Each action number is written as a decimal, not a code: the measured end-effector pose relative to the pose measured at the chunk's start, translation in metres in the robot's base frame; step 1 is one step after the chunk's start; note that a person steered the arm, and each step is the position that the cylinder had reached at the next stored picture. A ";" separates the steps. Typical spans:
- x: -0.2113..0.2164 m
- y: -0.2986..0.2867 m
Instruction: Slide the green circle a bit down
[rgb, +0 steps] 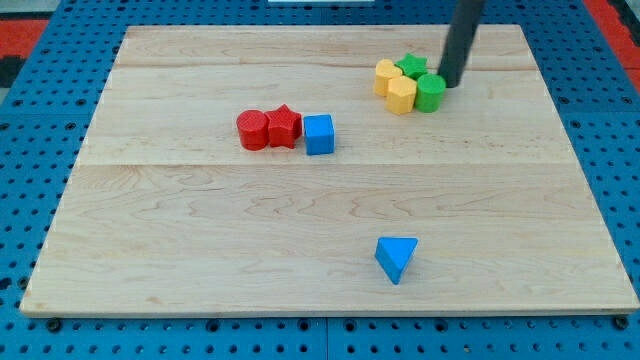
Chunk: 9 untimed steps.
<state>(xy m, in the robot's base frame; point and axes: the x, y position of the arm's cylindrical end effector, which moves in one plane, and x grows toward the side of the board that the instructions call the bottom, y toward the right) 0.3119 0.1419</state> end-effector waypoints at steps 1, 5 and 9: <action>0.004 -0.042; 0.005 -0.030; 0.017 -0.041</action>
<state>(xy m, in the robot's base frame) 0.3291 0.1006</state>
